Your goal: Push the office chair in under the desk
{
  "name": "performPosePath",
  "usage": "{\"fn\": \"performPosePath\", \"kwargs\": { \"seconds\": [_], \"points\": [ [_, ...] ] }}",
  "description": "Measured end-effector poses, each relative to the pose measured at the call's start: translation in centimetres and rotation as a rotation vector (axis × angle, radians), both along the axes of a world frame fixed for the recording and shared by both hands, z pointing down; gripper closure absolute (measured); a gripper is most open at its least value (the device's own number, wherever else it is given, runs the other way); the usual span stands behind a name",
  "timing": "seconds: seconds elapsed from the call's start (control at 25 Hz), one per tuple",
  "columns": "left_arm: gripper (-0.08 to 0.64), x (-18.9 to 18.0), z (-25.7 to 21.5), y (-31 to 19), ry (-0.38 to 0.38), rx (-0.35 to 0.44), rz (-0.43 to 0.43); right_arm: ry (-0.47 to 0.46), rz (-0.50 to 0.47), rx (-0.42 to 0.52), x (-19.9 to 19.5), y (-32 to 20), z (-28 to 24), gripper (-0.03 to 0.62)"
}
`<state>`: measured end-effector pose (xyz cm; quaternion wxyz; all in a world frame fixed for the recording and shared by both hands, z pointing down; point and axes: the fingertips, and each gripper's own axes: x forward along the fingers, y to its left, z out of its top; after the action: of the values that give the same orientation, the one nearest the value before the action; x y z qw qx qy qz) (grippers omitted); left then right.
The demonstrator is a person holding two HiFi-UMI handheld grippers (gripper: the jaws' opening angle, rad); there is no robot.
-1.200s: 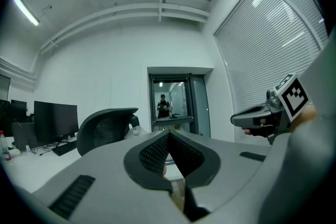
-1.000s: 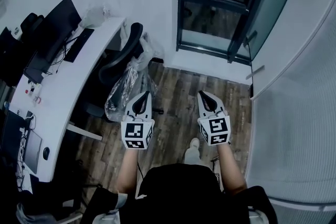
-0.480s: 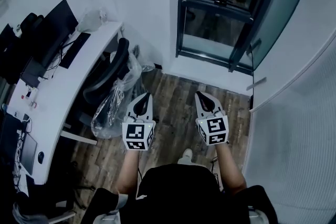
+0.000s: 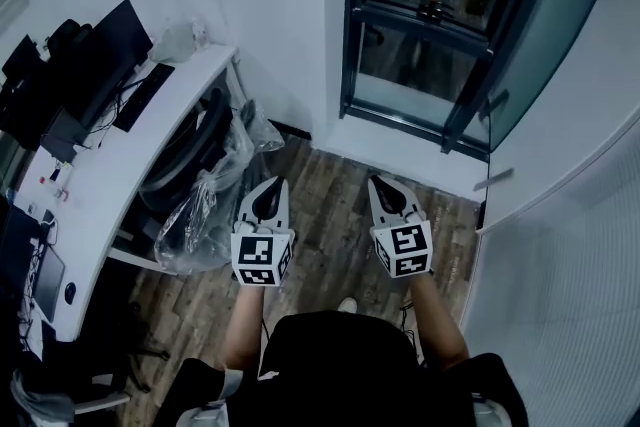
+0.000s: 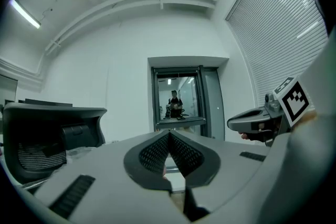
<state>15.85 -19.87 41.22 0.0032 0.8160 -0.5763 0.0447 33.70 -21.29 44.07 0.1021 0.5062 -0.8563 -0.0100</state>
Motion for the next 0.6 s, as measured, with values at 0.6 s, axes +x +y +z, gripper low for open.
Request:
{"fn": "performPosePath", "kwargs": {
  "seconds": [0.6],
  "points": [
    [0.548, -0.5, 1.5, -0.9, -0.032, -0.018, -0.136, -0.007, -0.141, -0.034, -0.9, -3.7, 2.1, 0.568]
  ]
}}
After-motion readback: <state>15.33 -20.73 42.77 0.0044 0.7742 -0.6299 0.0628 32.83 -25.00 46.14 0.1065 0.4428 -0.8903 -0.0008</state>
